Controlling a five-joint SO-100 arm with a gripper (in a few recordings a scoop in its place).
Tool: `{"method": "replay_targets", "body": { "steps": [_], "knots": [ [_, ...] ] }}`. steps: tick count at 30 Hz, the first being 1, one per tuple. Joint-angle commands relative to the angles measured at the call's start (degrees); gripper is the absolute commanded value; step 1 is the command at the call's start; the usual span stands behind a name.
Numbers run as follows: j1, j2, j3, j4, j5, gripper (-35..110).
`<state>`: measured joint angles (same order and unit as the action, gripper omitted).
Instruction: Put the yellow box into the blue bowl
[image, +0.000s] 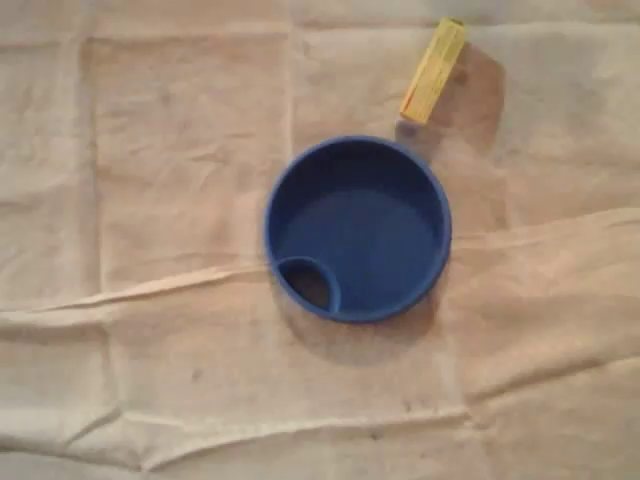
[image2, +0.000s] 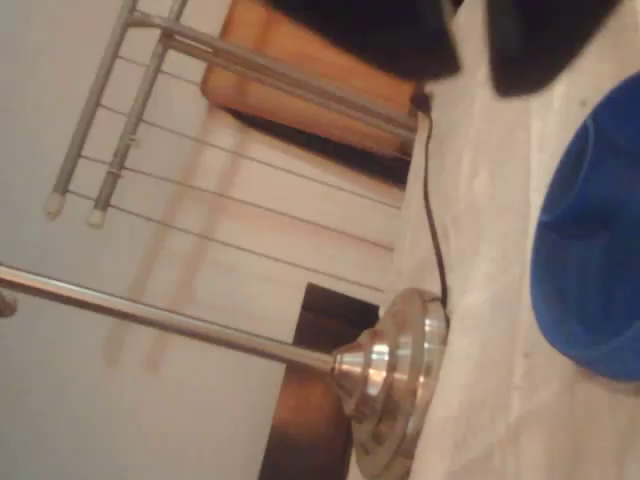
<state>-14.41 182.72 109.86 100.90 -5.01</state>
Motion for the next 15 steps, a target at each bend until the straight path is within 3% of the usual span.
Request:
{"method": "replay_targets", "body": {
  "steps": [1, 15],
  "knots": [
    [0.26, -0.18, -0.26, -0.53, 0.7, 0],
    [-0.09, -0.18, -0.26, -0.53, 0.62, 0]
  ]
}}
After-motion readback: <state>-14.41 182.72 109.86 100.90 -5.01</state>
